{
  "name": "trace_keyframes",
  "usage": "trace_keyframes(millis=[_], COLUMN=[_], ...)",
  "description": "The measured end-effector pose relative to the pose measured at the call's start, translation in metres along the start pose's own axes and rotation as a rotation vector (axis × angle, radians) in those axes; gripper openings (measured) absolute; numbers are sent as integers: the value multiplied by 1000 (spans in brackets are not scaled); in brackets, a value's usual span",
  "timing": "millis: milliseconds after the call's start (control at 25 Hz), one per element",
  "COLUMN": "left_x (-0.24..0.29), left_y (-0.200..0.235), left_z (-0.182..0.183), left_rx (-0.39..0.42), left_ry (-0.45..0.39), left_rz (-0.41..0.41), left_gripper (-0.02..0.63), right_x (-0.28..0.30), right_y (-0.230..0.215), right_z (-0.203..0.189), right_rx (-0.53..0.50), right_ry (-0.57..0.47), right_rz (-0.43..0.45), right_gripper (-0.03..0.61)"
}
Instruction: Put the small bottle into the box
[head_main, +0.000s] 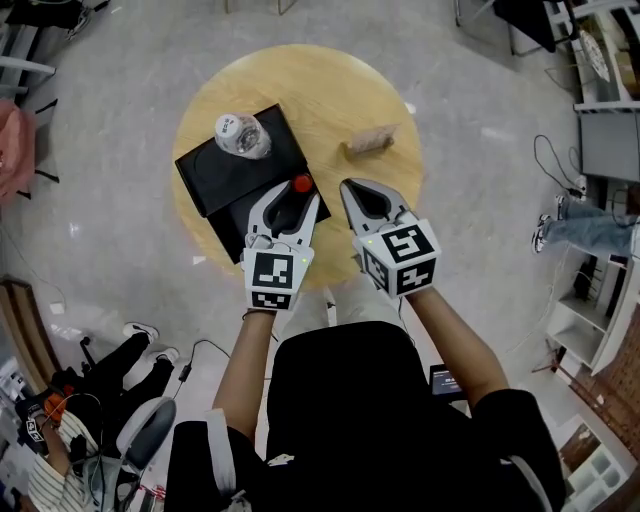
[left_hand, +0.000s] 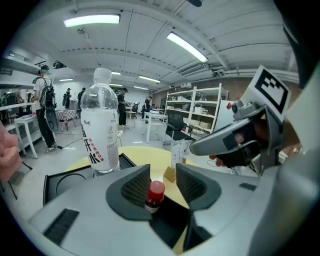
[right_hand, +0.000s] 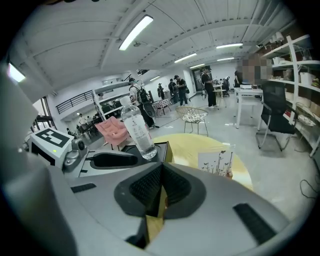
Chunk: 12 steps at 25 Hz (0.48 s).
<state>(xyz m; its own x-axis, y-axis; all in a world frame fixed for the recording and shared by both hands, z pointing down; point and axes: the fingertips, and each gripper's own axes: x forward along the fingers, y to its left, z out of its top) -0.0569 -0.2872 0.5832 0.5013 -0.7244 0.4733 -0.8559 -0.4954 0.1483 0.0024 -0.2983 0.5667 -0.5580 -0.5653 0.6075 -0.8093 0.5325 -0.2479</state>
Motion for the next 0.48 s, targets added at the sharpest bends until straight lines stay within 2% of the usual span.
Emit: trace_keyframes(millis=[200,400,480], left_x=[-24,-55,-67], left_y=[-7,-15,-17], left_z=[13,28,37], left_rx=[1,-67,-49], left_ry=[-14,-30,-39], left_rz=[5,-6,-3], left_gripper=[124,77,66], right_x=[-14,-32,-40], right_y=[18,36,41], right_z=[14,32,43], right_rx=[-22,-42,-50], right_ry=[-46,-102,-137], right_rz=[1,-4,-11], right_gripper=[3,3,2])
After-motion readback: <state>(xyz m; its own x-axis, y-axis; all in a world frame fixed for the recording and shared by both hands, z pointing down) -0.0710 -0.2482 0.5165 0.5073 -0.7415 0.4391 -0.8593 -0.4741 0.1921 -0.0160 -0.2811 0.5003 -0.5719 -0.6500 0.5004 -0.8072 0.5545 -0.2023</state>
